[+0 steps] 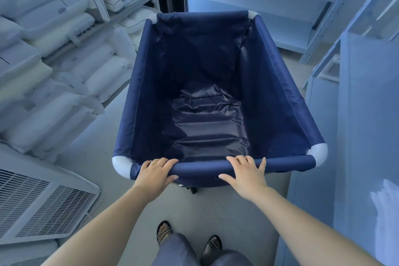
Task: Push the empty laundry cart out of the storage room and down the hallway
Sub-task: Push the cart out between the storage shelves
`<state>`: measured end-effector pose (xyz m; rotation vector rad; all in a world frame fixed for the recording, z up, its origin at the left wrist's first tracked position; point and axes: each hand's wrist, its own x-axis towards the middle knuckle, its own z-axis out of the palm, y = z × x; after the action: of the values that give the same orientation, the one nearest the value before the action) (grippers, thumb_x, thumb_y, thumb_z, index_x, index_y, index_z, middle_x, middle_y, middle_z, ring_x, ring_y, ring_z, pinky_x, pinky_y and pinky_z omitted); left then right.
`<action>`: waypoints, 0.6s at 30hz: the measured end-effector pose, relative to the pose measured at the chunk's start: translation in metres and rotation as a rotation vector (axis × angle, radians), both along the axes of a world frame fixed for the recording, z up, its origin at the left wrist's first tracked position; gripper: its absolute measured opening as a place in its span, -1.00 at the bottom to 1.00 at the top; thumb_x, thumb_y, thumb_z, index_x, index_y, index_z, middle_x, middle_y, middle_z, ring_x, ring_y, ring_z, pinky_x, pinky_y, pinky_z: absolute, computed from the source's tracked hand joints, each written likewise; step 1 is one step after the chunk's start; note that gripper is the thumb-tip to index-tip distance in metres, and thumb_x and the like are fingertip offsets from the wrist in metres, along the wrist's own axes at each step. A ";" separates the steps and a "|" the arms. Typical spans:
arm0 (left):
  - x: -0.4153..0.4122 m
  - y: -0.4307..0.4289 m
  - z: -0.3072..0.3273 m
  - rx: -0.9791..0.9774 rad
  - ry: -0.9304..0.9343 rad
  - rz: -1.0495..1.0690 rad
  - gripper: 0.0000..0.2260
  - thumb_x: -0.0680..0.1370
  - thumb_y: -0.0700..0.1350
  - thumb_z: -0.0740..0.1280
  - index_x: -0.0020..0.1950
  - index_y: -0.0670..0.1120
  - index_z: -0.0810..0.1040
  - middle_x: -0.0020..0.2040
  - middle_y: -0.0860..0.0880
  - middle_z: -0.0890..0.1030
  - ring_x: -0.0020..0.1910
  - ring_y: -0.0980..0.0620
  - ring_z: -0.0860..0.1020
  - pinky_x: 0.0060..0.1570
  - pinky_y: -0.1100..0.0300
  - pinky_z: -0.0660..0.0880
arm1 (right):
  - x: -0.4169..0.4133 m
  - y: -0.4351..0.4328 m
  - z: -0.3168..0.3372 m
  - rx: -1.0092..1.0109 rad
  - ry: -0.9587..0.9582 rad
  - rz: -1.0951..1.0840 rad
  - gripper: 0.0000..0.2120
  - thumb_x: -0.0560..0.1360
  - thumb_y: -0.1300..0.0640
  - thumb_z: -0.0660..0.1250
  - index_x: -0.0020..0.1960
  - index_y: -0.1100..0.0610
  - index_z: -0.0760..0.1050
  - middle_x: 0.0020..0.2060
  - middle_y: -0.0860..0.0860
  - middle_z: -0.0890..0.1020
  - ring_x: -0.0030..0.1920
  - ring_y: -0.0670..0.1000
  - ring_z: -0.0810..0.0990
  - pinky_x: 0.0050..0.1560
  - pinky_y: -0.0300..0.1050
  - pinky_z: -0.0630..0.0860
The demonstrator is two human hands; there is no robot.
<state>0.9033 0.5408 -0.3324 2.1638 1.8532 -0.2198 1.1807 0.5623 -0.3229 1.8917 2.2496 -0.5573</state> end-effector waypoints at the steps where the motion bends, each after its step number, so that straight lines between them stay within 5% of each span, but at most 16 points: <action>1: 0.001 -0.001 -0.001 0.001 -0.008 -0.006 -0.57 0.59 0.19 0.09 0.44 0.13 0.22 0.29 0.12 0.44 0.30 0.03 0.39 0.30 0.10 0.23 | -0.002 -0.001 -0.002 0.004 0.001 0.010 -0.40 0.50 -0.36 0.05 0.43 -0.07 0.17 0.31 -0.06 0.38 0.36 0.05 0.22 0.38 0.41 -0.14; 8: -0.001 -0.003 -0.002 -0.011 -0.013 -0.028 -0.60 0.59 0.16 0.12 0.40 0.07 0.29 0.18 0.04 0.50 0.19 -0.04 0.44 0.21 0.06 0.28 | -0.020 -0.004 -0.007 0.062 -0.052 0.000 -0.51 0.49 -0.36 0.05 0.25 -0.07 0.33 0.14 -0.05 0.44 0.22 0.06 0.34 0.38 0.37 -0.07; 18: -0.080 0.016 0.008 -0.074 0.001 -0.101 -0.64 0.60 0.15 0.11 0.38 0.10 0.28 0.17 0.06 0.50 0.19 0.01 0.44 0.23 0.13 0.28 | -0.099 -0.013 -0.001 0.020 -0.022 -0.081 -0.53 0.51 -0.34 0.05 0.26 -0.08 0.33 0.12 -0.05 0.46 0.22 0.05 0.36 0.37 0.33 -0.03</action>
<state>0.8229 0.5564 -0.3239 2.2094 1.7097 -0.3057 1.0813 0.5492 -0.3239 1.9960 2.1809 -0.5246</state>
